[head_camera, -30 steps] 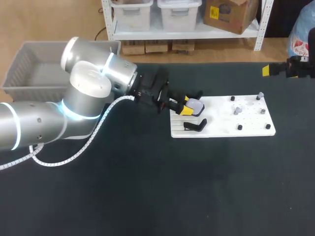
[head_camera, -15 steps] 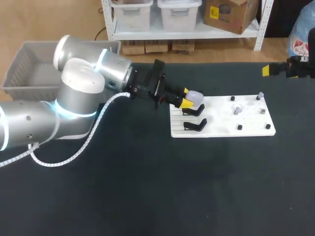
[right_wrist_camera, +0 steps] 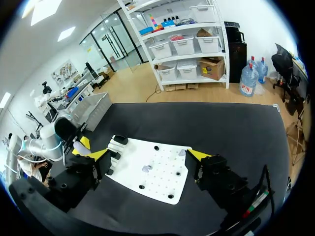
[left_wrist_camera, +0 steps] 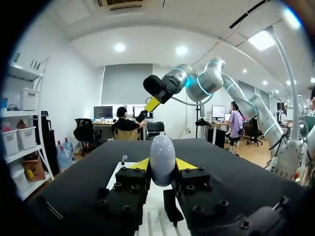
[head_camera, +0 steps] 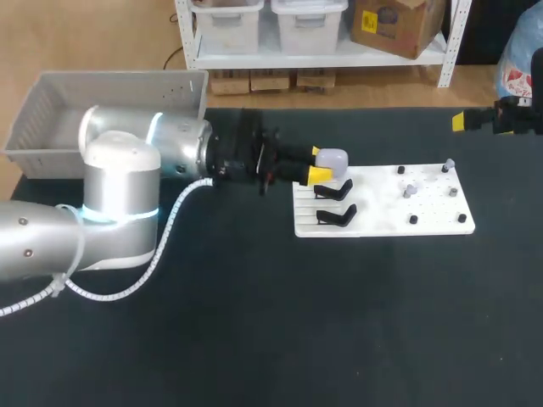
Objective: Pick up each earbud case from the left stands, insert the matching earbuds, close the lid, and place the case in the box.
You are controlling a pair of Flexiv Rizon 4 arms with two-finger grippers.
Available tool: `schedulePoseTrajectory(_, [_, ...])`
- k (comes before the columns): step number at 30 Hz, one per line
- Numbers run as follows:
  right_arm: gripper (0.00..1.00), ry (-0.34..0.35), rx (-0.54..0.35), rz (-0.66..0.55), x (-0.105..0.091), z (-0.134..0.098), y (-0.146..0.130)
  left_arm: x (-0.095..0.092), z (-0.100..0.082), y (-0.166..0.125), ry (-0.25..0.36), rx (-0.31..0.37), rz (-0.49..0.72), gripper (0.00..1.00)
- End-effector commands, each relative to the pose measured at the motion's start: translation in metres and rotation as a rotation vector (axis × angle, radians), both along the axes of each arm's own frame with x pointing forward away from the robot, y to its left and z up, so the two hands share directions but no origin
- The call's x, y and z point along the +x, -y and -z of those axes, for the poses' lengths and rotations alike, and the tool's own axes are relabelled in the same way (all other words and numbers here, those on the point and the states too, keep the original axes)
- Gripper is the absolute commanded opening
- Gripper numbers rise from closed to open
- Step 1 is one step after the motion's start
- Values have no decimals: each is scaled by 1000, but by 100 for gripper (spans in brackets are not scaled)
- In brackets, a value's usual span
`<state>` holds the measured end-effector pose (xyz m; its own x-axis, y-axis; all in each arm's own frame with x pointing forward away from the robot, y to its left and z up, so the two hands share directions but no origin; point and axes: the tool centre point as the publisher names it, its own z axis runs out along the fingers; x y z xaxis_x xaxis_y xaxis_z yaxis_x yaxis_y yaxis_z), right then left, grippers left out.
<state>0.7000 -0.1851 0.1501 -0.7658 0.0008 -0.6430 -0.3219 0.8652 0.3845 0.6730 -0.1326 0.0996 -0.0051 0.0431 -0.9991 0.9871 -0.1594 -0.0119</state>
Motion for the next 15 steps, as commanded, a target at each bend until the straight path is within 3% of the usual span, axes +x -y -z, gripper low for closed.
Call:
schedulePoseTrajectory(1, [100,0,-1,0,0,0,0,-8,-2,2,3,-4,-70,0])
schedulePoseTrajectory(15, [100,0,-1,0,0,0,0,-13,-5,12,-5,-4,-41,0])
